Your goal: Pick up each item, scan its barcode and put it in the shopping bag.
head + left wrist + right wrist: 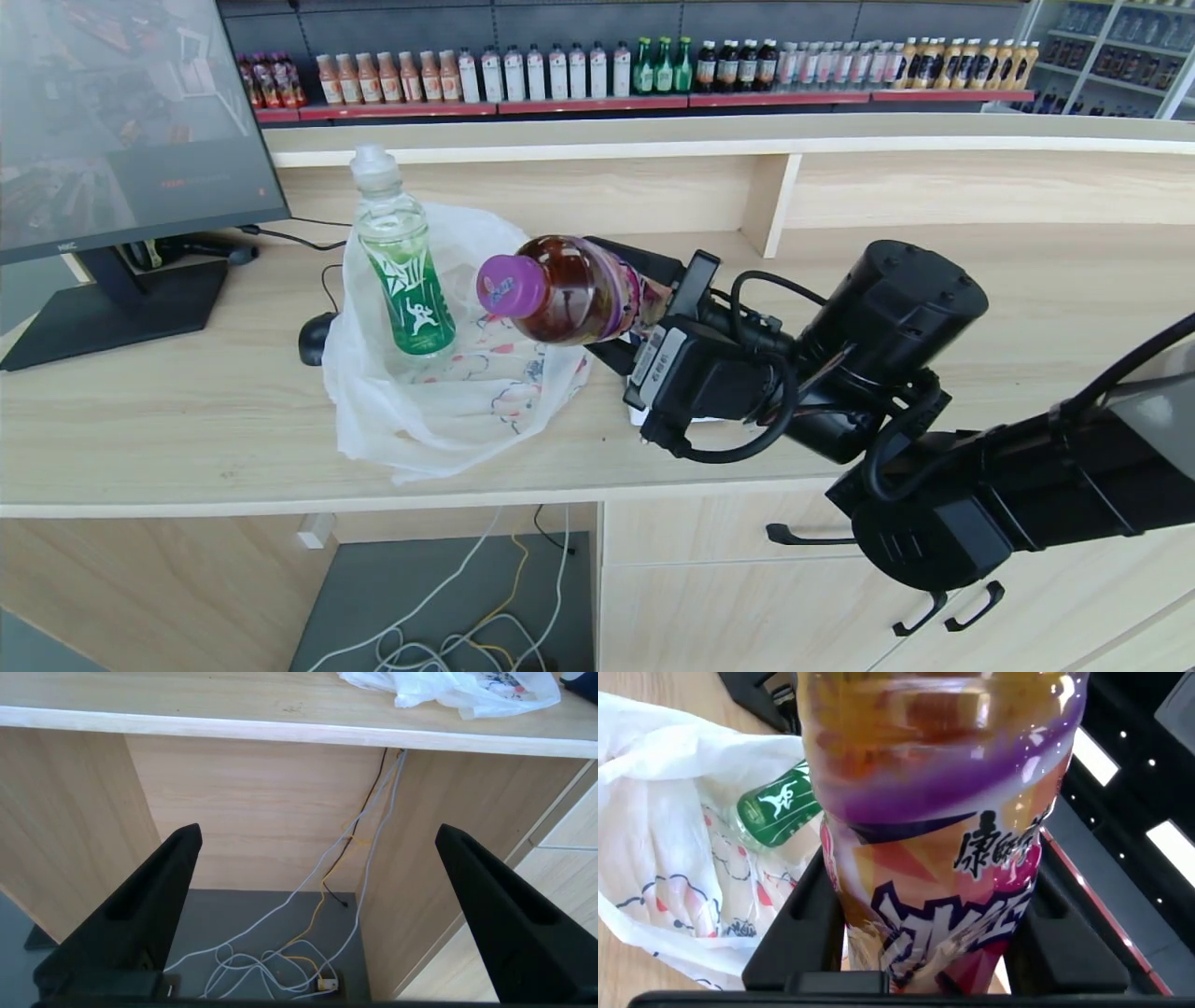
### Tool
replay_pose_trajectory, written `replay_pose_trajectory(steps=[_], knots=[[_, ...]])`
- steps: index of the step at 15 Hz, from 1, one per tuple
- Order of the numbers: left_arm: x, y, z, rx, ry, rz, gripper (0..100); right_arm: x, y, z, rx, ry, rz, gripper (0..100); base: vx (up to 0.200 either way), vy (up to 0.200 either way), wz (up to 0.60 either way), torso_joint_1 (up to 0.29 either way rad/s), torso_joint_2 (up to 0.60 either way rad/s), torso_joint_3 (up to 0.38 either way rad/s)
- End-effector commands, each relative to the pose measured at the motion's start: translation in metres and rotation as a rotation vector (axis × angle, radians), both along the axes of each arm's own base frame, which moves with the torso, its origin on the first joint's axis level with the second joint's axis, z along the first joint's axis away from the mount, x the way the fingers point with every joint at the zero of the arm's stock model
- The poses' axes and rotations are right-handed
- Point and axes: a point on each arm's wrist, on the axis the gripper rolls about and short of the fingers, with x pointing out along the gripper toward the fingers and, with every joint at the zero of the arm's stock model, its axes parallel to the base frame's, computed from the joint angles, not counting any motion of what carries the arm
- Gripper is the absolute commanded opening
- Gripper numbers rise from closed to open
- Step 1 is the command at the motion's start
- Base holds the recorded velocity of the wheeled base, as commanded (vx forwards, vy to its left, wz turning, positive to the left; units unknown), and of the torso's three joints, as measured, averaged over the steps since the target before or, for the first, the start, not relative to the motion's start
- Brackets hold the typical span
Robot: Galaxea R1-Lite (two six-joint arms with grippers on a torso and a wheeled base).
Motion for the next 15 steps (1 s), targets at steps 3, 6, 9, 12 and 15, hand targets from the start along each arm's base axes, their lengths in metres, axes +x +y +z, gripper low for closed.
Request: replay_pose_trajectory(steps=[3,6,9,12,15], knots=[[0.0,0.0,0.0,0.0,-0.001,-0.001,100,0.008,-0.006,-0.006,-0.024,-0.002,-0.011,0,0.0,0.0,0.0,0.0,0.0,0.0],[0.0,0.0,0.0,0.0,-0.001,-0.001,100,0.018,-0.016,-0.012,-0.044,-0.004,-0.041,0,0.0,0.0,0.0,0.0,0.0,0.0],[0.0,0.0,0.0,0.0,-0.001,0.001,100,0.029,-0.027,-0.02,-0.07,0.003,-0.058,0,0.0,0.0,0.0,0.0,0.0,0.0],[0.0,0.0,0.0,0.0,-0.001,-0.001,100,0.032,-0.032,-0.022,-0.076,0.008,-0.068,0,0.0,0.0,0.0,0.0,0.0,0.0],[0.0,0.0,0.0,0.0,-0.001,0.001,100,0.033,-0.032,-0.022,-0.076,0.007,-0.068,0,0.0,0.0,0.0,0.0,0.0,0.0]])
